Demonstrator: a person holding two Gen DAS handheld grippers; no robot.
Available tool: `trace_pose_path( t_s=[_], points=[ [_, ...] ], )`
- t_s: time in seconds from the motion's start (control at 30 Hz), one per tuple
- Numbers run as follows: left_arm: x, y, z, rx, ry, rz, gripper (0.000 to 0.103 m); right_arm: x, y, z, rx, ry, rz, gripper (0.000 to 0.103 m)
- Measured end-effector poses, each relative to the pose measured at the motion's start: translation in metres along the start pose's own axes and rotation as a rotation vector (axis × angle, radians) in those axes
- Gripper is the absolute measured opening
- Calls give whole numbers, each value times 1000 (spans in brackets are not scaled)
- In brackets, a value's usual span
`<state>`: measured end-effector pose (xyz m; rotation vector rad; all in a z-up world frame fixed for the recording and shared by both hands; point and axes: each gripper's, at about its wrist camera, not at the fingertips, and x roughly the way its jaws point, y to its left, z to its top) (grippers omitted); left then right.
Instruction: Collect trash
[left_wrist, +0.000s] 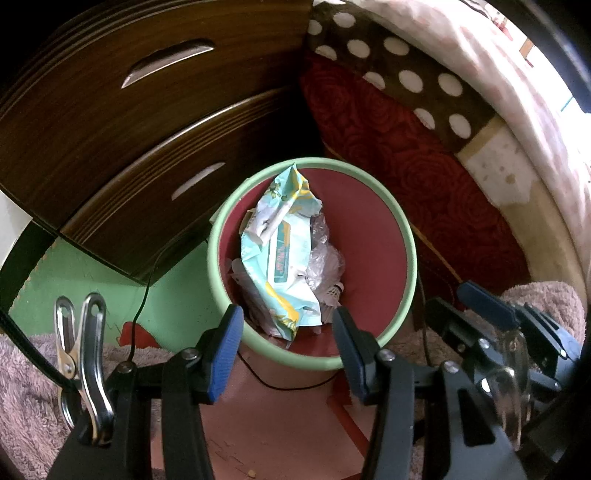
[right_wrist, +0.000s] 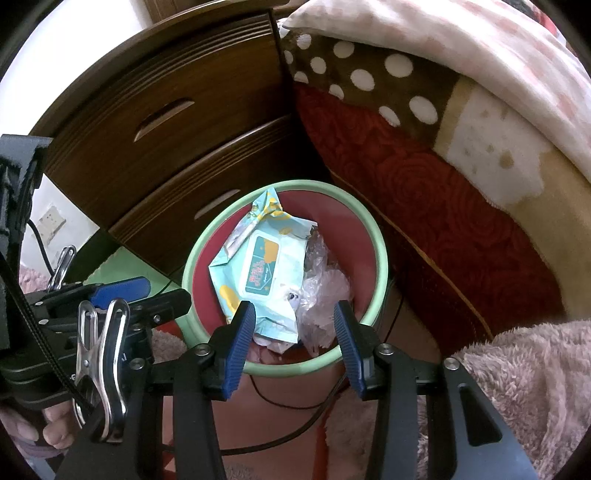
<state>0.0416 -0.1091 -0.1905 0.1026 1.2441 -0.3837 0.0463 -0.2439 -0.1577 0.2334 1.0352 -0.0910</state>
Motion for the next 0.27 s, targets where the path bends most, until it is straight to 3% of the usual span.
trace_pose_path(
  t_s=[0.27],
  points=[
    [0,-1,1,6,7,-7,53,0,0,0,-7,-1,1,45]
  ],
)
